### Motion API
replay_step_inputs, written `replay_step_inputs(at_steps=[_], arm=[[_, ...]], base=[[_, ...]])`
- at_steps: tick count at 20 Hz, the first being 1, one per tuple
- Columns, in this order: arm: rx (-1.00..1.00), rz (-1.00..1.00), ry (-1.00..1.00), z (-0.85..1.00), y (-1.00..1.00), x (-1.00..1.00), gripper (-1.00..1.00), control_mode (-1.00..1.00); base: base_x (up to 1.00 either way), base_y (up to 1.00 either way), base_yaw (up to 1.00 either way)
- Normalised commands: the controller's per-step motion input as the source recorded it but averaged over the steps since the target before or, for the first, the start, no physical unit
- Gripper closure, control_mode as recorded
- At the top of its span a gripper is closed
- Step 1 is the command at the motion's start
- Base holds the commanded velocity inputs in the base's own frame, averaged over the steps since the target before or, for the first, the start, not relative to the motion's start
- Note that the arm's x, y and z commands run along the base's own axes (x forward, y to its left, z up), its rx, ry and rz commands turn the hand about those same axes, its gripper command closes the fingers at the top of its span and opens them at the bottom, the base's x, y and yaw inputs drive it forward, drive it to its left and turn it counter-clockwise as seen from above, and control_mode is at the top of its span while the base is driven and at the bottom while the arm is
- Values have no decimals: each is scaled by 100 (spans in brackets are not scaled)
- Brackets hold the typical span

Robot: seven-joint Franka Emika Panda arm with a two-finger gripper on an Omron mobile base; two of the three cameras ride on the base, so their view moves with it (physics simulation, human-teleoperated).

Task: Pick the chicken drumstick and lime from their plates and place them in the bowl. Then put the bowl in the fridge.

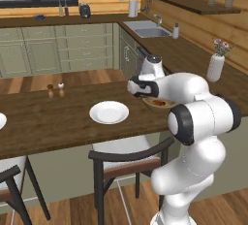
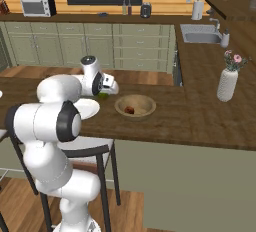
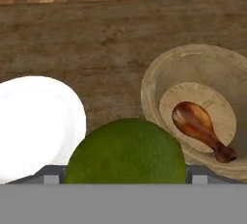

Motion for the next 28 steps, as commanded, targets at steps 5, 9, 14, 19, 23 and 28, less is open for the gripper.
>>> replay_step_inputs(at_steps=[5, 9, 14, 19, 23, 28], arm=[[0, -8, 0, 0, -100, 2, 100, -100], [0, -2, 2, -13, -96, 27, 100, -100], [7, 0, 0, -33, -45, 51, 100, -100], [5, 0, 0, -51, -22, 56, 100, -100], [0, 0, 0, -58, -6, 27, -100, -100], [0, 0, 0, -24, 0, 45, -100, -100]], base=[[0, 0, 0], [0, 0, 0], [0, 0, 0], [0, 0, 0], [0, 0, 0], [0, 0, 0]])
